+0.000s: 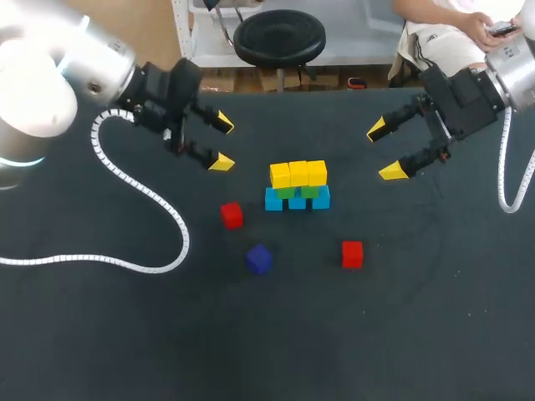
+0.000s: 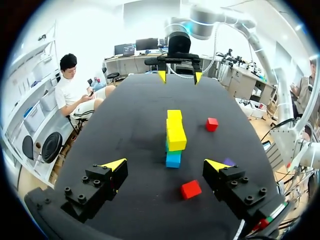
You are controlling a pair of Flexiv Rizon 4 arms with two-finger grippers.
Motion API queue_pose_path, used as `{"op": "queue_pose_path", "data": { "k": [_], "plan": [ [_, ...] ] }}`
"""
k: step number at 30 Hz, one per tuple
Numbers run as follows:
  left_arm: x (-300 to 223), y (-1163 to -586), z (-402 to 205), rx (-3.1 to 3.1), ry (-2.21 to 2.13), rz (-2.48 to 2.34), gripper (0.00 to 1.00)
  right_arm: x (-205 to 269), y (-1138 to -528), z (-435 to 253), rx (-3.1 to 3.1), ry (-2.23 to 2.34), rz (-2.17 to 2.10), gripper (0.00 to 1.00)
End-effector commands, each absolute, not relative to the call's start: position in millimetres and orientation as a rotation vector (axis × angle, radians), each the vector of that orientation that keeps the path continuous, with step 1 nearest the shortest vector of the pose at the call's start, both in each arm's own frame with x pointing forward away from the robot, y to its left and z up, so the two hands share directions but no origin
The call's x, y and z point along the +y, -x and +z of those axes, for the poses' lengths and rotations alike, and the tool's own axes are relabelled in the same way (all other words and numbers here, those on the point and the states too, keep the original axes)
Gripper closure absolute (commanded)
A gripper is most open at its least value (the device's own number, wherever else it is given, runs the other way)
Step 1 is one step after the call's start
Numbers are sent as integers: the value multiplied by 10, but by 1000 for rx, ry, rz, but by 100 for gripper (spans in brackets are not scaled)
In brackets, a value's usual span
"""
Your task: Place the blue cubes, place green cubes on the blue cubes, place the yellow cubes on the green cubes, then place the red cubes on the yellow cubes, and place purple cube on the red cubes.
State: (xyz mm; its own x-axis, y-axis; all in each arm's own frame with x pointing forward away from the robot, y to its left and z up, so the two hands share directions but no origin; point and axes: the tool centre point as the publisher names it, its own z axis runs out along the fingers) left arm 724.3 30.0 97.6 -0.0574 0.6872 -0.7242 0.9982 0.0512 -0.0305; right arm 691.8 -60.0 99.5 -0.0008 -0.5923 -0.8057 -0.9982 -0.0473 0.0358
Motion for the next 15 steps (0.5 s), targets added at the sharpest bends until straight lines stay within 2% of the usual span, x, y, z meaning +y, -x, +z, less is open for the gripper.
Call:
{"op": "queue_pose_path", "data": {
  "k": [1,15],
  "plan": [
    [249,-7424,965,1815,-1735,-784,0,-601,-6916,995,1648,1697,897,0],
    [249,-7454,979,1877,-1779,-773,0,-601,-6916,995,1648,1697,897,0]
  ]
}}
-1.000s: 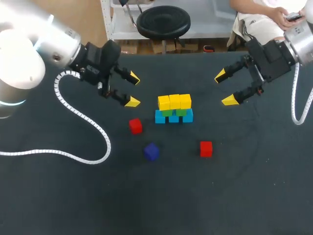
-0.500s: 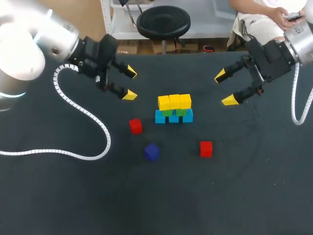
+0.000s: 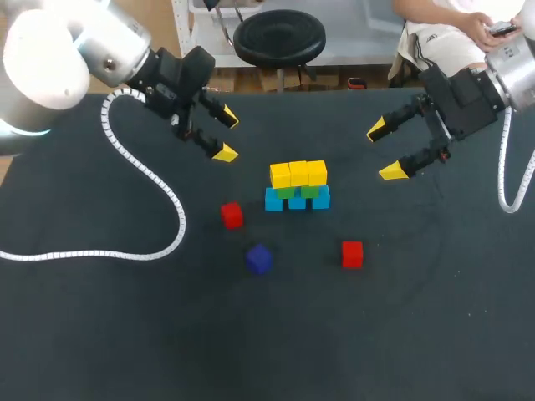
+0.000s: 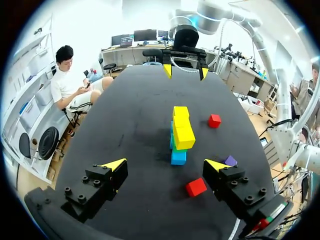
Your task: Place the blue cubes, place green cubes on the blue cubes, place the yellow cubes on the green cubes, then place the red cubes on the yellow cubes, and place purple cube on the red cubes.
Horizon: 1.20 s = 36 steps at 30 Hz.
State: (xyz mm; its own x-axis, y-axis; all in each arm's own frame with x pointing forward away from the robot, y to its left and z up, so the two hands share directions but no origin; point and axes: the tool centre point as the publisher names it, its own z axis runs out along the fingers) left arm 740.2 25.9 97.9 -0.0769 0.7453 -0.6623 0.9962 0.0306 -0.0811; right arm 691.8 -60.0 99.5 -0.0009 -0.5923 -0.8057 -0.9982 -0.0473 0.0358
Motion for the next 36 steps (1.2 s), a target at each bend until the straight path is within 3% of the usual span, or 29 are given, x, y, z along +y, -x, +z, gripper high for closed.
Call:
{"op": "queue_pose_path", "data": {
  "k": [1,7,14,29,36],
  "plan": [
    [249,-7454,979,1877,-1779,-773,0,-601,-6916,995,1648,1697,897,0],
    [249,-7454,979,1877,-1779,-773,0,-601,-6916,995,1648,1697,897,0],
    [249,-7454,979,1877,-1779,-773,0,-399,-6410,937,1714,1786,821,0],
    [249,-7454,979,1877,-1779,-773,0,-828,-5465,714,2018,1719,675,0],
    [249,-7454,979,1877,-1779,-773,0,-855,-5318,730,2025,1734,660,0]
  ]
}}
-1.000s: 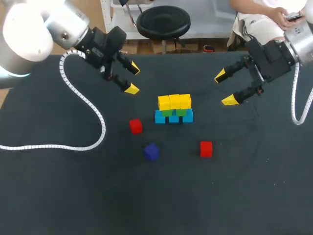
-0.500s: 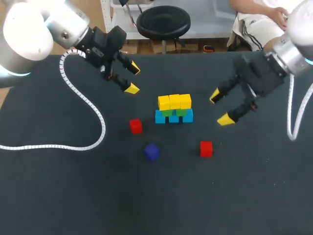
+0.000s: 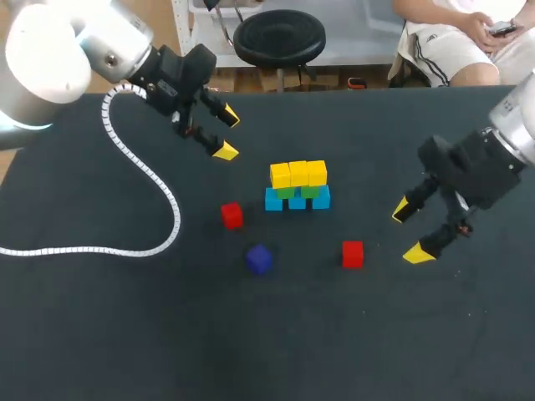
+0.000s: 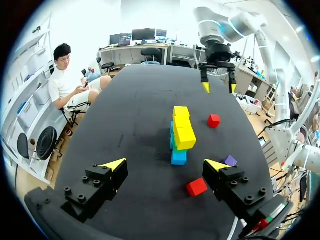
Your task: Place the blue cubes, place green cubes on the blue cubes, place the yellow cubes on the green cubes, then place the red cubes on the yellow cubes, and place purple cube on the red cubes.
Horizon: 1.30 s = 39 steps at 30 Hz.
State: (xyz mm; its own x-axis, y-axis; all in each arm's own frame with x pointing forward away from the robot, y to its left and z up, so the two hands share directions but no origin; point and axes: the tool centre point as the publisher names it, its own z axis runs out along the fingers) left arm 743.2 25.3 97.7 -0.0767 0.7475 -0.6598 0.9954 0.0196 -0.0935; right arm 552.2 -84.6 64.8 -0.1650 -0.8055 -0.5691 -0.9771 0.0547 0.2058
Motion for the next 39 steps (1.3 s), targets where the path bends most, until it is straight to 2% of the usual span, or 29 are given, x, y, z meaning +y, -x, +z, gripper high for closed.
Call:
{"op": "queue_pose_path", "data": {
  "k": [1,27,31,39],
  "plan": [
    [249,-7454,979,1877,-1779,-773,0,-857,-5332,739,2007,1728,676,0],
    [249,-7454,979,1877,-1779,-773,0,-856,-5346,749,1988,1731,683,0],
    [249,-7454,979,1877,-1779,-773,0,-706,-5179,524,2065,1836,680,0],
    [249,-7454,979,1877,-1779,-773,0,-694,-5017,405,2073,1789,766,0]
  ]
}}
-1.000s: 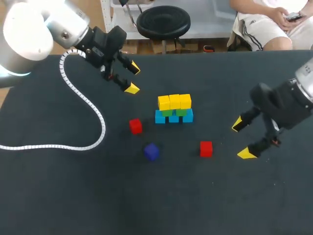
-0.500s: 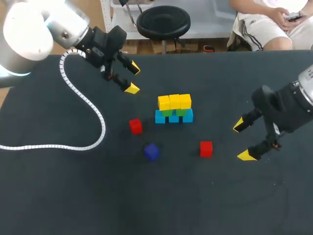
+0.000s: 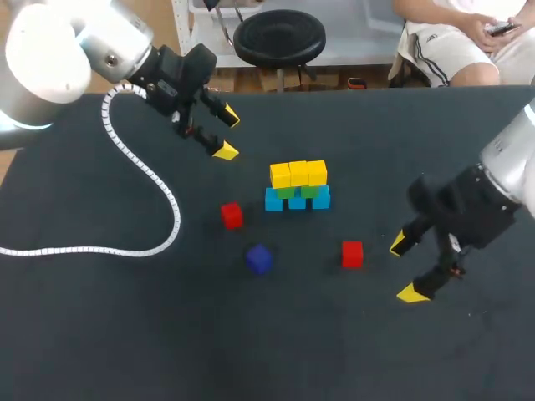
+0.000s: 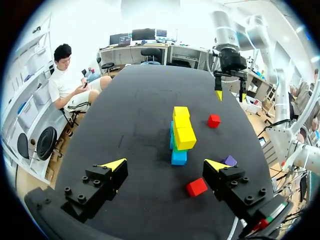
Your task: Place the blue cubes, place green cubes on the blue cubes, place the yellow cubes on the green cubes, then place the red cubes on the yellow cubes, and place purple cube on the red cubes.
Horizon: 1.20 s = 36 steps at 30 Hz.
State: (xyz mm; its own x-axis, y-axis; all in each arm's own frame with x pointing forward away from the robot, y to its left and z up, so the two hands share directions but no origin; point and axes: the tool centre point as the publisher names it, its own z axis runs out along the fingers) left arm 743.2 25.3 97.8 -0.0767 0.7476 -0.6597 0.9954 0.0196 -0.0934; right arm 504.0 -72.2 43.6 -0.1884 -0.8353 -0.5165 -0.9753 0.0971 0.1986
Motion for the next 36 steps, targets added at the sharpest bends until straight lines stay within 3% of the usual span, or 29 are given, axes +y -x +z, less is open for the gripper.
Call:
{"op": "queue_pose_path", "data": {
  "k": [1,12,36],
  "plan": [
    [249,-7454,979,1877,-1779,-773,0,-673,-5012,411,2053,1791,772,0],
    [249,-7454,979,1877,-1779,-773,0,-517,-5288,420,1885,1805,882,0],
    [249,-7454,979,1877,-1779,-773,0,-262,-5302,226,1860,1776,829,0]
  ]
}}
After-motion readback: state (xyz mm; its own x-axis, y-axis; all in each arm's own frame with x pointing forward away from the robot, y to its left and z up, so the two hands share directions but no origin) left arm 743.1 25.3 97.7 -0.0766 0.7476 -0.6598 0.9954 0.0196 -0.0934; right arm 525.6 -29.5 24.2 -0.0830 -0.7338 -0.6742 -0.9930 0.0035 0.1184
